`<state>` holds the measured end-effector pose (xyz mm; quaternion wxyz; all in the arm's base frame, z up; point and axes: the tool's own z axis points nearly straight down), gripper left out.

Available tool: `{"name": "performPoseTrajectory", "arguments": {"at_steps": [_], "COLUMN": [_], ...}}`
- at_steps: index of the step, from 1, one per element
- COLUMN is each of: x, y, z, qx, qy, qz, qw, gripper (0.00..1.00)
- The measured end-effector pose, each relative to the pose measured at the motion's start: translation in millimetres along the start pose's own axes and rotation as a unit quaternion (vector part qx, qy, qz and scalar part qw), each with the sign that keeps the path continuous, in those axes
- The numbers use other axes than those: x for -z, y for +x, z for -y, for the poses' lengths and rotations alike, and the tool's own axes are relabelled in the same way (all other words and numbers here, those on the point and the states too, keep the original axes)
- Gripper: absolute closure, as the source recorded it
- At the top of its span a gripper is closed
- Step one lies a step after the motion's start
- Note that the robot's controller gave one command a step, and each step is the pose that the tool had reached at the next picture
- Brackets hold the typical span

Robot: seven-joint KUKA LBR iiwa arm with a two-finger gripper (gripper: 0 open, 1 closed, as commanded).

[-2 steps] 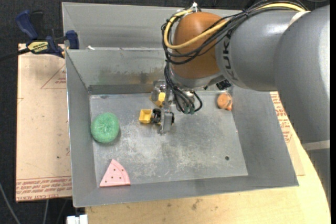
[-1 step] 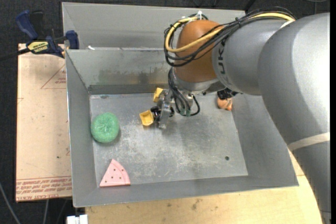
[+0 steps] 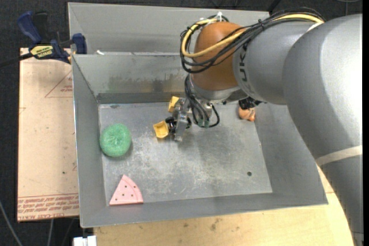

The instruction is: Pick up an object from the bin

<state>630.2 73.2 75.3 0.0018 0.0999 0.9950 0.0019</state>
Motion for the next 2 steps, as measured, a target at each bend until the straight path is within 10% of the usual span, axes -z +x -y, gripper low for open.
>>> {"name": "performPoseTrajectory", "arguments": {"at_steps": [1, 2], "x": [0.0, 195.3], "y": [0.0, -23.2], "z": [0.0, -13.4], "qx": [0.000, -0.020], "qy": [0.000, 0.000], "qz": [0.0000, 0.0040], "qw": [1.0000, 0.9998], "gripper": [1.00, 1.00]}}
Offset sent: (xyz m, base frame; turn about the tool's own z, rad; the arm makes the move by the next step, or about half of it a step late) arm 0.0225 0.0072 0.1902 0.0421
